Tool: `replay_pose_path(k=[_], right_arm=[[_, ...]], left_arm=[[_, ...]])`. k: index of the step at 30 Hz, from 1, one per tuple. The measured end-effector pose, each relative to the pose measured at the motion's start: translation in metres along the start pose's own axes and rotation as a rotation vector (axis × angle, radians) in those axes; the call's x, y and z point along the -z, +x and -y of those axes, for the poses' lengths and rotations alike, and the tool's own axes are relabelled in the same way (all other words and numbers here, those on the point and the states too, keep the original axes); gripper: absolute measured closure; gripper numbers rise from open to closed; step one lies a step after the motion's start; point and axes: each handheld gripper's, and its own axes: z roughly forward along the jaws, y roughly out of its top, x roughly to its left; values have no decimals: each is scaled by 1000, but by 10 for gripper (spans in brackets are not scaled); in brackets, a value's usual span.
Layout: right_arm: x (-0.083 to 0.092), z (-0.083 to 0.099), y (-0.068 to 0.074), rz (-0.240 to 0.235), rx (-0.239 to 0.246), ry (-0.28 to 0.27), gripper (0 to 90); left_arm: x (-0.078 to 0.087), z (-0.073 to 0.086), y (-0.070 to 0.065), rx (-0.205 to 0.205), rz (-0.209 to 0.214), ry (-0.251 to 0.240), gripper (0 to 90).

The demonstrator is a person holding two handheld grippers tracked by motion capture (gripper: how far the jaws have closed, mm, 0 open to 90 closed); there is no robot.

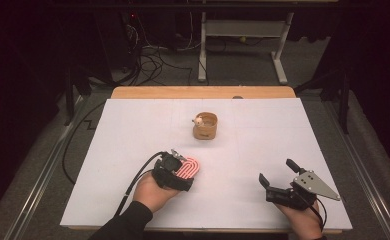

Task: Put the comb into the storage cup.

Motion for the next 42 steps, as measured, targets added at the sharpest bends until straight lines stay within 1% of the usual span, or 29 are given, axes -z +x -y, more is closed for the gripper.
replay_pose_path(k=[5, 9, 13, 18, 22, 25, 27, 29, 33, 36, 38, 42], right_arm=[[0, 0, 0, -1, 0, 2, 3], [0, 0, 0, 0, 0, -1, 4], [0, 0, 1, -1, -1, 1, 3], [1, 0, 0, 1, 1, -3, 3], [-1, 1, 0, 0, 3, 2, 3], [-1, 1, 1, -2, 7, 4, 3], [-1, 1, 1, -2, 5, 3, 3], [-1, 1, 1, 0, 7, 3, 3], [-2, 1, -1, 2, 0, 3, 3], [0, 0, 1, 0, 3, 0, 3], [0, 0, 1, -2, 3, -2, 3], [1, 0, 2, -6, 7, -2, 3]], left_arm=[[0, 0, 1, -1, 6, 4, 169], [0, 0, 0, -8, -2, 3, 169], [-1, 1, -1, -27, -5, -4, 167], [-1, 0, 3, -24, 19, 3, 173], [-1, 0, 4, -22, 24, 4, 173], [-2, 1, 3, -34, 20, -7, 173], [-2, 1, 3, -29, 19, -7, 174], [-3, 1, 2, -38, 15, -10, 176], [-3, 2, 2, -34, 16, -15, 178], [-3, 4, 0, -35, 7, -35, 179], [-3, 5, 1, -25, 13, -45, 180], [-2, 6, 1, -30, 20, -50, 181]])
